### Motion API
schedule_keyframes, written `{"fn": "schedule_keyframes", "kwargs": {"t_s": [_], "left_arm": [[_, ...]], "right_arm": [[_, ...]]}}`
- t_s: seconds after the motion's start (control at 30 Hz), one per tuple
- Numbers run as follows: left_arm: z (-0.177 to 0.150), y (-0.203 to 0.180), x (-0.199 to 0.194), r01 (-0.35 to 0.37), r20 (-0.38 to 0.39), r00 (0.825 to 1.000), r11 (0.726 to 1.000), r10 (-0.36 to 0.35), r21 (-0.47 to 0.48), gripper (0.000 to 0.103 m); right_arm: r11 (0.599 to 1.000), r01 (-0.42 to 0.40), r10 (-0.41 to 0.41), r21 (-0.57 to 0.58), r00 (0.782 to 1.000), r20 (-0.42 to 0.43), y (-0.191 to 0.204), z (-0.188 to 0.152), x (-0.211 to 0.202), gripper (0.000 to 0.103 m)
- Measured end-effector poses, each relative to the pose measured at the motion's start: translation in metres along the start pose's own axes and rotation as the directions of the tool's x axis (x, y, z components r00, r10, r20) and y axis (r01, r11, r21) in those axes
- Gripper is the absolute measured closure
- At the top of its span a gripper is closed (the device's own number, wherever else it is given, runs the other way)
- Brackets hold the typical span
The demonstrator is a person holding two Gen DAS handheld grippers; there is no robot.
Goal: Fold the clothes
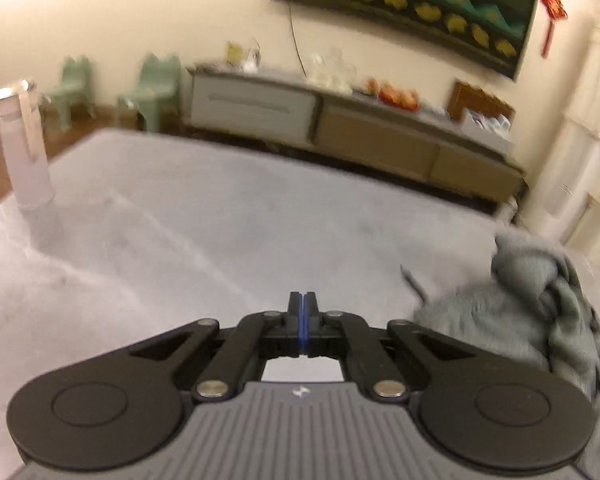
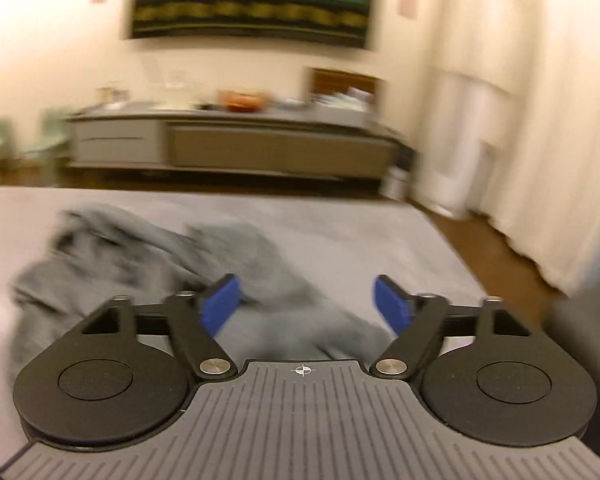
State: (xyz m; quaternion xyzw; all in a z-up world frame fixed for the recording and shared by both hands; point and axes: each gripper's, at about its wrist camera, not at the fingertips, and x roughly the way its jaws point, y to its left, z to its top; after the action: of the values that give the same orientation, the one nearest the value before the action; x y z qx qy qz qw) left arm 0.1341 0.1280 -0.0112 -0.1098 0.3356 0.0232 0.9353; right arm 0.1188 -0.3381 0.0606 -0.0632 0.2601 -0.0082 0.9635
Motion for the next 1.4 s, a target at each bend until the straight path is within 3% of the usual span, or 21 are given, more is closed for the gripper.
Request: {"fn": "schedule_keyframes", "kwargs": {"t_s": [0.03, 0.07, 0.1, 0.2, 0.3, 0.4, 0.43, 0.47, 0.5, 0.53, 0.57, 0.63, 0.73, 0.77, 0.83, 0.97, 1.07, 1.17, 1.23, 1.3, 1.4], "left_arm": [[0.002, -0.007, 0.003, 0.021, -0.008, 1.0, 0.999, -0.021, 0.039, 0.098], [0.003, -0.014, 0.006, 0.042, -0.016, 0.999, 0.996, -0.041, 0.078, 0.086], [0.005, -0.024, 0.01, 0.066, -0.022, 0.998, 0.991, -0.064, 0.119, 0.066], [0.012, -0.075, 0.033, 0.155, -0.02, 0.988, 0.951, -0.155, 0.268, 0.039], [0.014, -0.136, 0.079, 0.253, -0.103, 0.967, 0.878, -0.231, 0.407, 0.029], [0.002, -0.179, 0.117, 0.222, -0.138, 0.975, 0.822, -0.175, 0.524, 0.028], [-0.001, -0.187, 0.127, 0.212, -0.147, 0.977, 0.813, -0.157, 0.542, 0.029], [-0.003, -0.189, 0.133, 0.226, -0.158, 0.973, 0.816, -0.166, 0.532, 0.046], [-0.001, -0.186, 0.132, 0.251, -0.166, 0.967, 0.823, -0.192, 0.51, 0.079], [0.001, -0.18, 0.126, 0.234, -0.156, 0.971, 0.839, -0.18, 0.492, 0.085], [0.005, -0.173, 0.119, 0.215, -0.141, 0.976, 0.855, -0.168, 0.472, 0.099], [0.013, -0.151, 0.096, 0.166, -0.082, 0.986, 0.896, -0.145, 0.412, 0.099], [0.026, -0.094, 0.04, 0.029, 0.031, 0.999, 0.976, -0.036, 0.217, 0.099], [0.027, -0.074, 0.023, -0.023, 0.056, 0.998, 0.99, 0.016, 0.142, 0.099], [0.013, -0.049, 0.001, -0.107, 0.053, 0.993, 0.989, 0.102, 0.099, 0.099], [-0.014, 0.0, -0.04, -0.261, 0.035, 0.965, 0.965, 0.26, 0.023, 0.096], [-0.02, 0.015, -0.056, -0.232, 0.009, 0.973, 0.971, 0.232, 0.059, 0.084], [-0.003, 0.014, -0.056, -0.171, 0.014, 0.985, 0.983, 0.171, 0.061, 0.052], [0.014, 0.012, -0.05, -0.141, 0.029, 0.99, 0.989, 0.14, 0.034, 0.039], [0.029, 0.007, -0.025, -0.084, -0.007, 0.996, 0.996, 0.084, 0.029, 0.016], [0.047, -0.007, 0.02, -0.049, -0.07, 0.996, 0.996, 0.054, 0.069, 0.014]], "right_arm": [[0.998, -0.048, 0.048, -0.032, 0.999, -0.01, 0.012, 0.011, 0.017, 0.012], [0.993, -0.095, 0.094, -0.063, 0.995, -0.022, 0.023, 0.022, 0.035, 0.012], [0.992, -0.087, 0.083, -0.093, 0.995, -0.05, 0.032, 0.03, 0.061, 0.012], [0.99, -0.06, 0.038, -0.124, 0.984, -0.175, 0.054, 0.042, 0.142, 0.018], [0.993, -0.108, 0.088, -0.046, 0.945, -0.316, 0.053, 0.037, 0.198, 0.024], [0.991, -0.132, 0.134, 0.031, 0.913, -0.385, 0.044, 0.025, 0.222, 0.051], [0.987, -0.146, 0.159, 0.064, 0.904, -0.397, 0.038, 0.024, 0.225, 0.079], [0.991, -0.13, 0.135, 0.04, 0.91, -0.391, 0.033, 0.023, 0.224, 0.095], [0.994, -0.112, 0.108, 0.014, 0.917, -0.385, 0.029, 0.023, 0.222, 0.098], [0.997, -0.081, 0.072, -0.011, 0.934, -0.35, 0.02, 0.027, 0.214, 0.099], [1.0, -0.026, 0.024, -0.002, 0.955, -0.296, 0.006, 0.034, 0.202, 0.099], [0.992, 0.074, -0.055, 0.107, 0.983, -0.175, -0.036, 0.049, 0.167, 0.099], [0.95, 0.182, -0.165, 0.253, 0.983, -0.085, -0.093, 0.055, 0.119, 0.099], [0.934, 0.208, -0.195, 0.291, 0.978, -0.074, -0.107, 0.052, 0.107, 0.099], [0.909, 0.26, -0.244, 0.327, 0.966, -0.088, -0.122, 0.039, 0.093, 0.099], [0.899, 0.263, -0.207, 0.351, 0.96, -0.19, -0.121, 0.0, 0.1, 0.097], [0.909, 0.239, -0.162, 0.342, 0.958, -0.237, -0.11, -0.022, 0.105, 0.097], [0.909, 0.244, -0.173, 0.337, 0.958, -0.227, -0.1, -0.032, 0.098, 0.099], [0.91, 0.248, -0.182, 0.331, 0.959, -0.217, -0.102, -0.03, 0.087, 0.099], [0.915, 0.25, -0.191, 0.318, 0.96, -0.204, -0.108, -0.022, 0.084, 0.099], [0.933, 0.206, -0.154, 0.294, 0.969, -0.192, -0.111, -0.002, 0.084, 0.086]]}}
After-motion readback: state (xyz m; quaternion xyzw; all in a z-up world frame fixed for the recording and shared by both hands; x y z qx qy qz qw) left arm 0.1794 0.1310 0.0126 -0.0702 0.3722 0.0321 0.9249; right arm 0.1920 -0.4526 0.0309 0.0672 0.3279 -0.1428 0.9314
